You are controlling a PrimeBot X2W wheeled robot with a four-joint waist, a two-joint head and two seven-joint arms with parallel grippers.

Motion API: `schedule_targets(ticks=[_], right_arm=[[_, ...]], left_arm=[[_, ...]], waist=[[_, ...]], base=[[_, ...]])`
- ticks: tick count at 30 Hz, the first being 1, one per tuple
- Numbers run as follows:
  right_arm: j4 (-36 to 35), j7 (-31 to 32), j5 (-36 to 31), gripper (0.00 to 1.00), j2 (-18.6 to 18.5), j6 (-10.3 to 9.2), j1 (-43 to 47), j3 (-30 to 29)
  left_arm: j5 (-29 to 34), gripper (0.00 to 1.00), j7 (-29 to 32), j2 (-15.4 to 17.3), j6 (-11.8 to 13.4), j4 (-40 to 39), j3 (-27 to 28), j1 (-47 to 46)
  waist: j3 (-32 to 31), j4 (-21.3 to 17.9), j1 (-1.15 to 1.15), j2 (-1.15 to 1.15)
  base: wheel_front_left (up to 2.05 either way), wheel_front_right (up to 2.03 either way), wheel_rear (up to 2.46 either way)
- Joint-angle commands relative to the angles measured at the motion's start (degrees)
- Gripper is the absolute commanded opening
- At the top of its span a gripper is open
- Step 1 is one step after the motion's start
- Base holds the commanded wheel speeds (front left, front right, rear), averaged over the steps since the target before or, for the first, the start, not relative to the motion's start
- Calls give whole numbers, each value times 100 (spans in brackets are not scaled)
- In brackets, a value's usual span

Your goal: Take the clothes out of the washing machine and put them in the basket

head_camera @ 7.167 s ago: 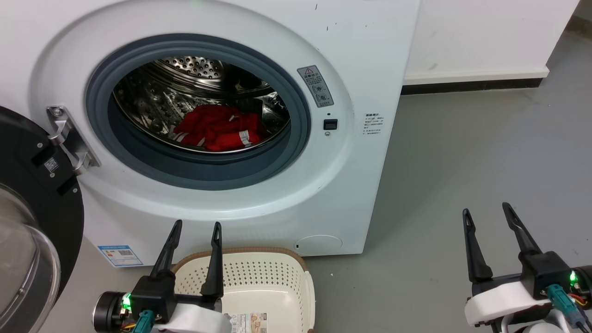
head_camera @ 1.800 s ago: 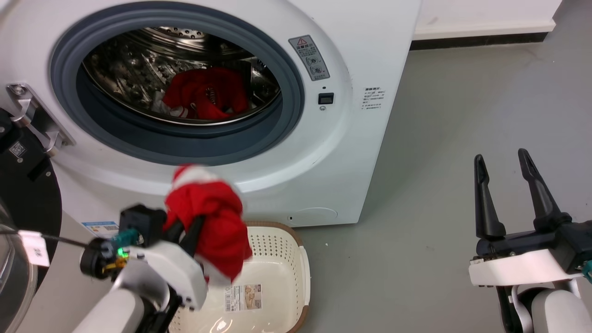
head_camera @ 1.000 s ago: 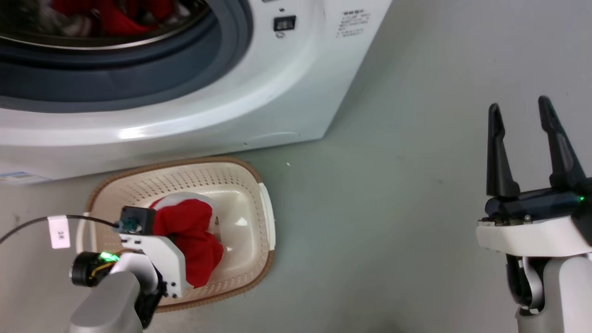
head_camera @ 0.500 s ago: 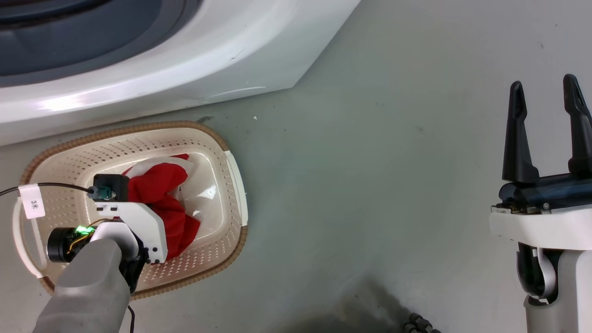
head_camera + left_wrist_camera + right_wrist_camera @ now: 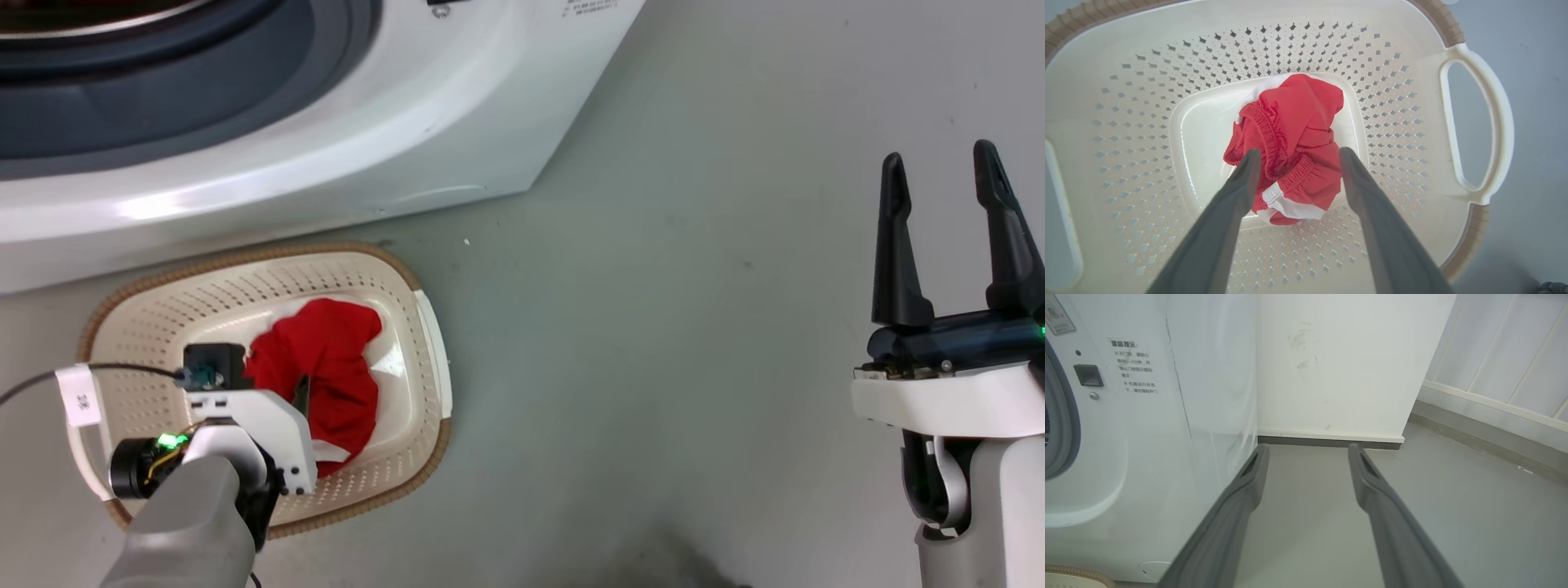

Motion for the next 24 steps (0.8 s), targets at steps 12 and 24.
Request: schedule_targets(ticks=[12,24], right_arm=[[251,-14,-83,100,10,-6,204,-10],[302,-14,-12,100,11,-6,526,-172]], left_arm=[[23,100,-447,-166,56,-501,165,635],[798,100,-446,196,679,-3181,1181,1789]], waist=[[-1298,448,-1,0],[-1825,622,-1,0]], base=[[0,0,0],[0,0,0]])
